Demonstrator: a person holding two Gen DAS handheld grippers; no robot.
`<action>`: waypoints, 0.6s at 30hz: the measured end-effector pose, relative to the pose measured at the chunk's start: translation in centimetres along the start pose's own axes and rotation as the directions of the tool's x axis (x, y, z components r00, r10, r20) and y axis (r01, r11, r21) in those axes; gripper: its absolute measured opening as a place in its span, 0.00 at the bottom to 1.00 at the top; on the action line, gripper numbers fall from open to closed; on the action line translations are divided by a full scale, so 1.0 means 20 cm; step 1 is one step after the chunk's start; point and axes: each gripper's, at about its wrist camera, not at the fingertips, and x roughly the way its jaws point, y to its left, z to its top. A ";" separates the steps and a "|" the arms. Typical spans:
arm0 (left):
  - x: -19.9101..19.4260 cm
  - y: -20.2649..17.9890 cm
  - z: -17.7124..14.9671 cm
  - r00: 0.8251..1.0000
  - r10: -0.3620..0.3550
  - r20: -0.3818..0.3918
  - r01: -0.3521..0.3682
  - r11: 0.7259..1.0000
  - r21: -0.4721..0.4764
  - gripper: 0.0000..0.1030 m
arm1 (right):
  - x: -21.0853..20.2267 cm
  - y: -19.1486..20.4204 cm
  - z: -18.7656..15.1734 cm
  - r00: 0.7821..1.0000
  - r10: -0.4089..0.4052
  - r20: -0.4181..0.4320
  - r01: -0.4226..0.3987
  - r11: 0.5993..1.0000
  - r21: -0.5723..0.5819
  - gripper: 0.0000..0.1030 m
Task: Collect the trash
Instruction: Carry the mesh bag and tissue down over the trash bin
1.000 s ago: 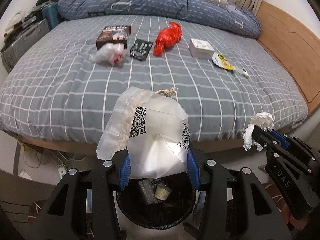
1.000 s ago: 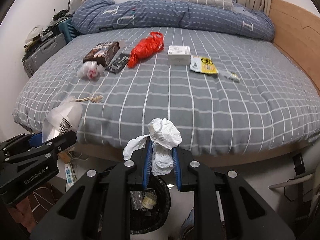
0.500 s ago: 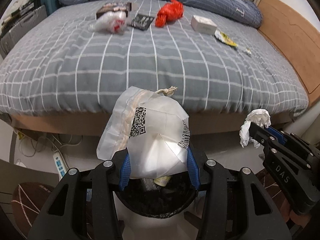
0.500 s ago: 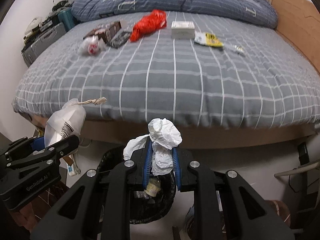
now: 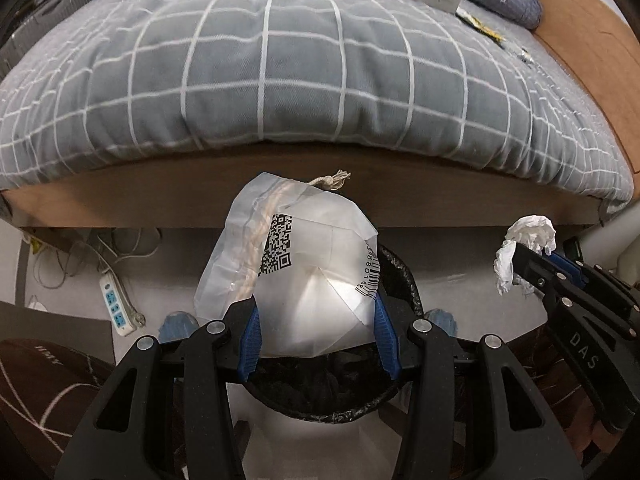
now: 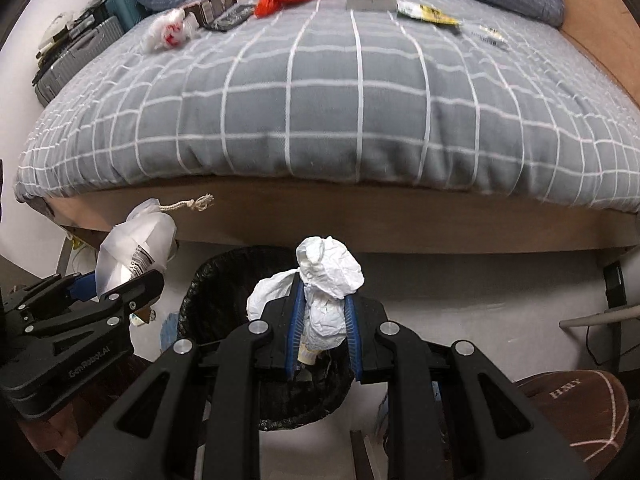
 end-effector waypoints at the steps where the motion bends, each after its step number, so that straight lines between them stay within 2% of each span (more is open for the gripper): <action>1: 0.01 0.00 0.00 1.000 0.000 -0.002 0.000 1.000 0.002 0.45 | 0.00 -0.01 0.00 1.000 -0.002 -0.002 0.002 1.000 0.002 0.18; 10: 0.13 -0.10 0.00 0.999 -0.021 -0.035 0.022 0.999 0.033 0.45 | 0.03 -0.14 -0.05 0.999 -0.031 -0.025 0.032 0.999 0.044 0.18; 18: 0.20 -0.08 -0.02 0.999 -0.029 -0.044 0.031 0.999 0.031 0.59 | 0.08 -0.14 -0.05 0.999 -0.028 -0.044 0.030 0.998 0.050 0.18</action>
